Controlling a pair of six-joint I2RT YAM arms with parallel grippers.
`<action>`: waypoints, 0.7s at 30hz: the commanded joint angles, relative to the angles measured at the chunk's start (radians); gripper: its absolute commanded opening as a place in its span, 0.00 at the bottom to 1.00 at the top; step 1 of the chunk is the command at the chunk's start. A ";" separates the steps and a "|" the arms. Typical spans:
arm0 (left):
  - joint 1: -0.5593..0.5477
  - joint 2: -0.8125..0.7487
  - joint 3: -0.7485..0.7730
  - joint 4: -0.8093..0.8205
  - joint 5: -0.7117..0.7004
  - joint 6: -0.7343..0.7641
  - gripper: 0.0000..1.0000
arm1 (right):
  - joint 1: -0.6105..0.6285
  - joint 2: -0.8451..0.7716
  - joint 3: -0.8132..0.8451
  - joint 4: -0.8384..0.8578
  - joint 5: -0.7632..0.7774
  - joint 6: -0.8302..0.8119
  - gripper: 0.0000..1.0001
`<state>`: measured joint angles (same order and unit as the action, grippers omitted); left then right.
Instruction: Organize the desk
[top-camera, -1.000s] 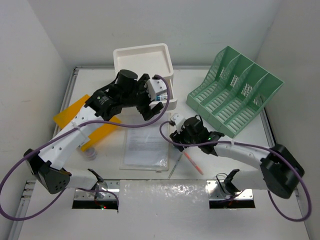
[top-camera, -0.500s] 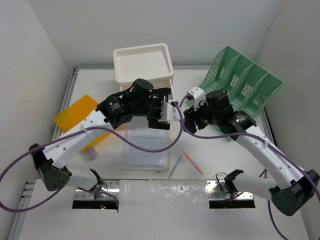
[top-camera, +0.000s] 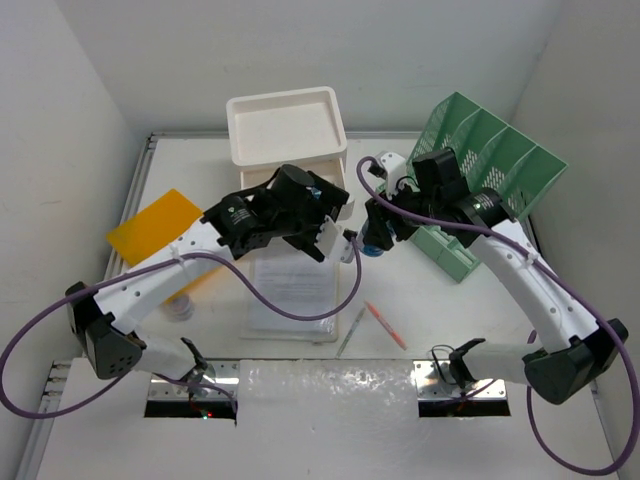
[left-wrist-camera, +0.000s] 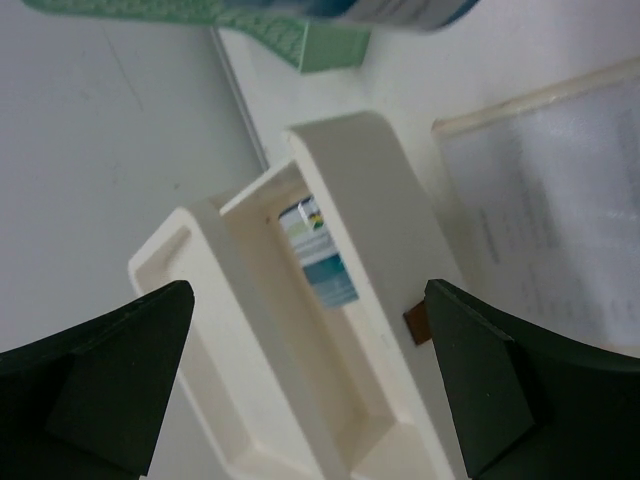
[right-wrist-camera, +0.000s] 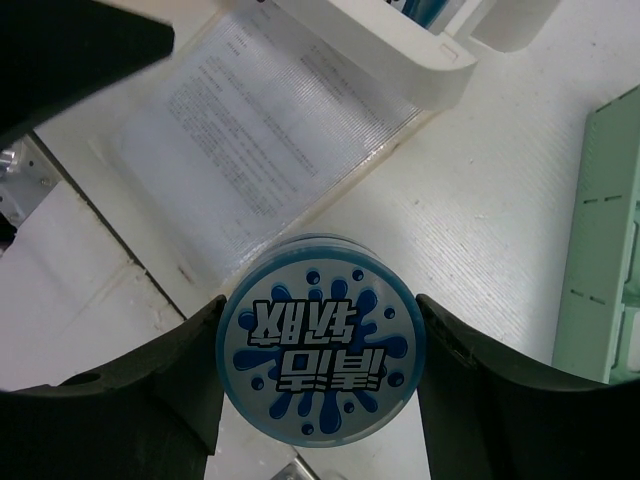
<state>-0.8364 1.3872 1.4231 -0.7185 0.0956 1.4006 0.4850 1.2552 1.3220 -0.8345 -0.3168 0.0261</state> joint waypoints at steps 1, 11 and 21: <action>0.002 -0.079 -0.021 0.089 -0.195 0.113 1.00 | -0.010 -0.008 0.054 0.027 -0.038 -0.002 0.00; -0.001 -0.229 -0.183 0.218 -0.111 0.471 1.00 | -0.008 -0.033 0.060 0.095 -0.148 0.009 0.00; -0.030 -0.260 -0.282 0.175 0.085 0.640 1.00 | -0.009 -0.077 0.005 0.192 -0.304 0.012 0.00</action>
<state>-0.8497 1.1233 1.1393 -0.5594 0.1150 1.9411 0.4801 1.2118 1.3220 -0.7372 -0.5346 0.0334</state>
